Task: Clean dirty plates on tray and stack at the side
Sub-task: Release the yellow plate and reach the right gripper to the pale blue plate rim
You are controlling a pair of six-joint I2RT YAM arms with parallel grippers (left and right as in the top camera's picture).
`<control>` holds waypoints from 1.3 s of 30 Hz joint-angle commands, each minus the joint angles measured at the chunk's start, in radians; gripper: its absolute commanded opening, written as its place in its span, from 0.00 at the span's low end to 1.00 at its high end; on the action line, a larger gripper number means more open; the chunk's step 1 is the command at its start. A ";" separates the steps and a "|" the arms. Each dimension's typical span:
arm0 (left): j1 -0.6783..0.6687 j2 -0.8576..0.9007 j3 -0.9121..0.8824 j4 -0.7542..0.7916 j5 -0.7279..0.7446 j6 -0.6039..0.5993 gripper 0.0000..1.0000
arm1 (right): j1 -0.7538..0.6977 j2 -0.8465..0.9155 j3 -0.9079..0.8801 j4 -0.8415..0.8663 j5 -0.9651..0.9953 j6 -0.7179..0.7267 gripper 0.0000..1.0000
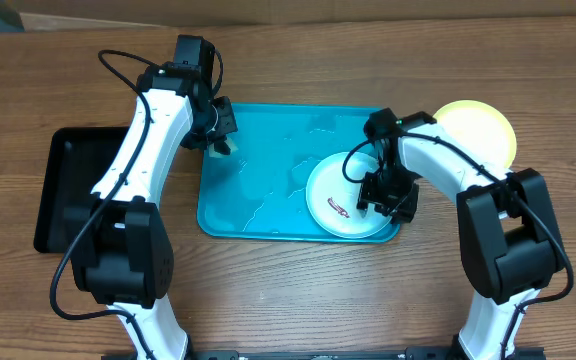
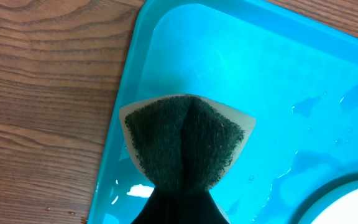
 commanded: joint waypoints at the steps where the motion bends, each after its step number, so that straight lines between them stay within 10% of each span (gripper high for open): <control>1: -0.009 -0.020 -0.004 0.007 0.011 0.016 0.04 | 0.010 -0.027 -0.008 0.017 -0.031 0.008 0.60; 20: -0.013 -0.020 -0.004 0.019 0.011 0.017 0.04 | 0.053 -0.044 0.060 0.231 -0.009 -0.127 0.65; 28: -0.021 -0.020 -0.004 0.023 0.011 0.024 0.04 | 0.013 -0.048 0.201 0.336 0.092 -0.567 0.87; 39: -0.021 -0.020 -0.004 0.000 0.011 0.030 0.04 | 0.013 0.038 0.200 0.456 0.014 -0.681 0.87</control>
